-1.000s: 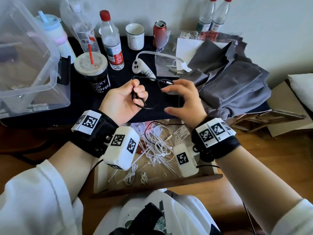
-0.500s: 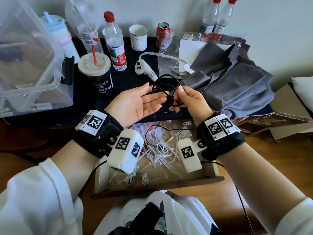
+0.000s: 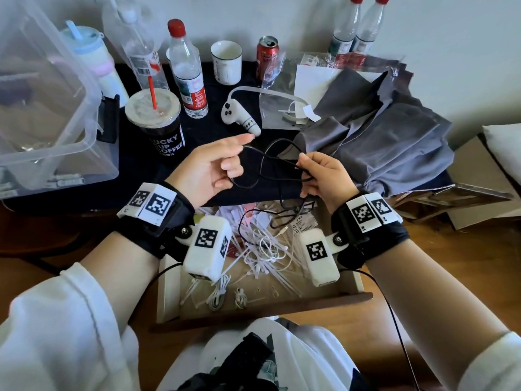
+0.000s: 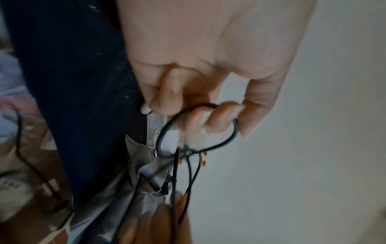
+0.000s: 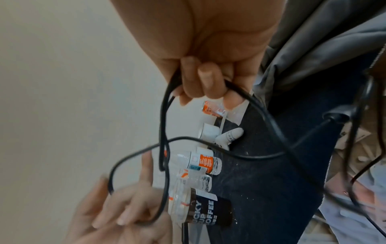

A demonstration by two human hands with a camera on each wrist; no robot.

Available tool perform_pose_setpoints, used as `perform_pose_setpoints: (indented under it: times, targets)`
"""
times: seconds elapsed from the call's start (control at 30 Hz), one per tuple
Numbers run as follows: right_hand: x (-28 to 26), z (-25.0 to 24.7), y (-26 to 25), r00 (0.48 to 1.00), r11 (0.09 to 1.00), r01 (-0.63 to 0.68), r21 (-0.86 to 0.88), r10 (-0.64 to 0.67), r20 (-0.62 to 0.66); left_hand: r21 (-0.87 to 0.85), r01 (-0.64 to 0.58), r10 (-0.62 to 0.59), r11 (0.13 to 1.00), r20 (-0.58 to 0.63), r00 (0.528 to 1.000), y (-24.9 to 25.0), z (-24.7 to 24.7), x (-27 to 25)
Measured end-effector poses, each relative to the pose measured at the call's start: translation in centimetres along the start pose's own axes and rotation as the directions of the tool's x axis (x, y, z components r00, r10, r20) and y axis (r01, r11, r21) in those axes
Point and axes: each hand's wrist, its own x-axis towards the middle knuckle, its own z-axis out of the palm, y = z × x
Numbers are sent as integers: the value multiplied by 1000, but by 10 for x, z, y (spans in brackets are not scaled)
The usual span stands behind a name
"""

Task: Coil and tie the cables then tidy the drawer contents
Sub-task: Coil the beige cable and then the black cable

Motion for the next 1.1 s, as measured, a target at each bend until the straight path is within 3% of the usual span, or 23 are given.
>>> perform_pose_setpoints:
  times: [0.23,0.37,0.47,0.53,0.6,0.67,0.77,1.0,1.1]
  targets:
    - [-1,-8,2,997,997,-74,3,74,35,67,-47,62,997,-243,968,-16,-15,11]
    - [1,-16,6,993,993,-117,-13,117,0,2,-60,57,998,-325,944,-22,-19,16]
    - [4,-31,10,985,986,-158,51,161,-63,-114,-28,-8,993,-304,953,-19,-28,15]
    - [4,-39,12,981,984,-166,61,171,-87,-134,73,-101,988,-213,972,-17,-34,13]
    - [4,-40,12,983,987,-157,34,160,-87,2,171,-170,985,-122,978,-17,-35,11]
    - [4,-38,10,987,990,-143,7,144,-78,198,159,-142,967,-97,985,-21,-32,10]
    - [6,-41,10,985,988,-150,24,151,-82,206,84,-56,975,-138,989,-26,-30,11]
    - [6,-61,25,952,963,-267,-26,259,-160,-160,41,-68,986,-173,983,-30,-46,11]
    - [4,-51,23,967,974,-223,38,226,-119,-87,96,-116,992,-256,960,-36,-40,10]
